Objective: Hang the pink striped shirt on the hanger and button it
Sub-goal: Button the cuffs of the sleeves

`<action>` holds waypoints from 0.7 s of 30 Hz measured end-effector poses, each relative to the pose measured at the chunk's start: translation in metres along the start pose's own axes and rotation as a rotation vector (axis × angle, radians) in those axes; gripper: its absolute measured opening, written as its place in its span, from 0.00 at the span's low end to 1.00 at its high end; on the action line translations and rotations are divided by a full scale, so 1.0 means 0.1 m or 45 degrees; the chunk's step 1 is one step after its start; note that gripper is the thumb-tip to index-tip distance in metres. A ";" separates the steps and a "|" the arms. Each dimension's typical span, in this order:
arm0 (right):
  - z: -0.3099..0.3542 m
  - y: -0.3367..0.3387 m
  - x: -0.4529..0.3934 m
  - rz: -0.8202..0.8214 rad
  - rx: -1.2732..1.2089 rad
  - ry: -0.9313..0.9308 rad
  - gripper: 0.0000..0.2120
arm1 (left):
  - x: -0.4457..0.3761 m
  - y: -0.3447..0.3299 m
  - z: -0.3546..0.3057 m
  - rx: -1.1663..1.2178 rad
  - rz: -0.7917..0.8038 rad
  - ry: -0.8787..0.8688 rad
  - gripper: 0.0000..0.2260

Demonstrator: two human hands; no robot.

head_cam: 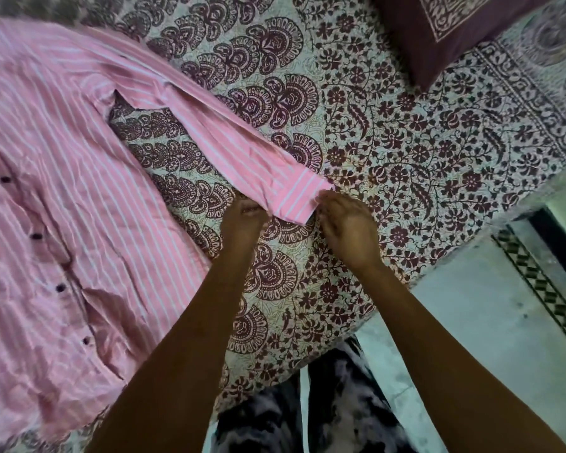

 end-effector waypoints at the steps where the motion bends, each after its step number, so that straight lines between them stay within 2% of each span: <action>1: 0.04 0.04 0.04 0.011 -0.041 -0.050 0.15 | 0.08 0.04 0.02 -0.047 -0.020 -0.017 0.12; 4: 0.30 0.24 0.15 0.025 -0.199 -0.145 0.18 | 0.39 0.25 0.02 -0.140 -0.104 -0.134 0.12; 7: 0.57 0.45 0.26 -0.012 -0.298 -0.120 0.19 | 0.77 0.46 -0.02 -0.086 -0.125 -0.265 0.10; 11: 0.93 0.62 0.37 0.021 -0.328 -0.043 0.23 | 1.25 0.69 -0.05 -0.134 -0.310 -0.386 0.12; 14: 1.23 0.69 0.42 0.058 -0.318 0.041 0.26 | 1.50 0.88 0.04 0.022 -0.317 -0.377 0.13; 21: 2.00 0.62 0.43 0.172 -0.295 0.328 0.23 | 1.83 1.60 0.37 -0.070 -0.457 -0.368 0.15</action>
Point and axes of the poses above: each hand's wrist, its own x-axis away from the middle knuckle, its own y-axis out of the back of the hand, z = x × y, the point moved 1 cm from there along -x, towards the middle knuckle, and after that the axes turned 8 degrees about y, right-handed, at the moved point
